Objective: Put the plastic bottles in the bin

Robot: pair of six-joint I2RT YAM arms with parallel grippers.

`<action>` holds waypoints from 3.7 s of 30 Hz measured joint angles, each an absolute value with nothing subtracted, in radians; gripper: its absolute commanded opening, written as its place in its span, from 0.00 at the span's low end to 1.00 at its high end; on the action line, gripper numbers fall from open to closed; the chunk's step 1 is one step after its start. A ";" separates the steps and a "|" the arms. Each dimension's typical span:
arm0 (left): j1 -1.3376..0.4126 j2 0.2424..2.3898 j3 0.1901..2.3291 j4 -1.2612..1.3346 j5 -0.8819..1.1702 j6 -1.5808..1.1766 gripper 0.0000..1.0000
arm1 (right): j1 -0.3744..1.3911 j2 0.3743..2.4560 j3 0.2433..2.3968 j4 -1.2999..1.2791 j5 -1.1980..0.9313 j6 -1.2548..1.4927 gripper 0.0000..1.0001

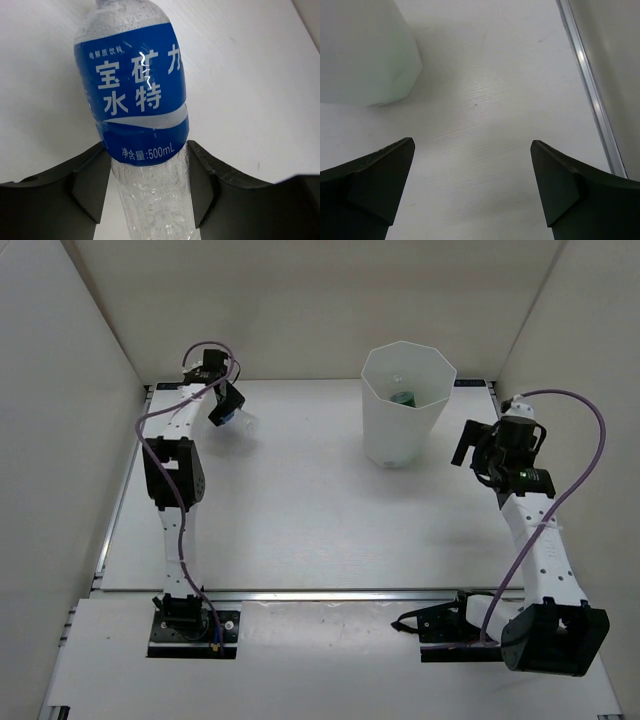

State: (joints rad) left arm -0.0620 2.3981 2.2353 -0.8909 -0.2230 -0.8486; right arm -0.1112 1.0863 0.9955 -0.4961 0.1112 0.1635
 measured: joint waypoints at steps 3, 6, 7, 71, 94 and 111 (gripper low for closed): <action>-0.114 2.202 2.028 -0.784 -0.198 -0.740 0.54 | -0.045 1.086 1.045 -0.541 0.113 0.149 1.00; -0.190 1.983 1.844 -0.662 -0.124 -0.616 0.51 | 0.056 1.086 1.139 -0.595 0.108 0.135 1.00; -0.222 1.905 1.779 -0.611 -0.091 -0.572 0.50 | 0.094 1.085 1.166 -0.602 0.101 0.135 0.99; -0.397 0.846 0.916 -0.473 0.290 -0.342 0.99 | 0.286 1.366 1.533 -0.061 -0.323 0.329 0.00; -0.270 1.010 0.986 -0.753 -0.099 -0.459 0.98 | 0.159 1.697 1.763 -0.199 -0.005 -0.001 0.99; -0.240 1.066 1.019 -0.831 -0.154 -0.442 0.98 | -0.204 1.308 1.467 -0.691 0.140 0.200 0.99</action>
State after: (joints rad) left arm -0.2398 1.0657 1.0191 -0.8310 -0.1535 -0.4419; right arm -0.2043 1.3079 1.4670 -0.6910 0.1398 0.1997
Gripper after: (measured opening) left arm 0.986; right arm 0.992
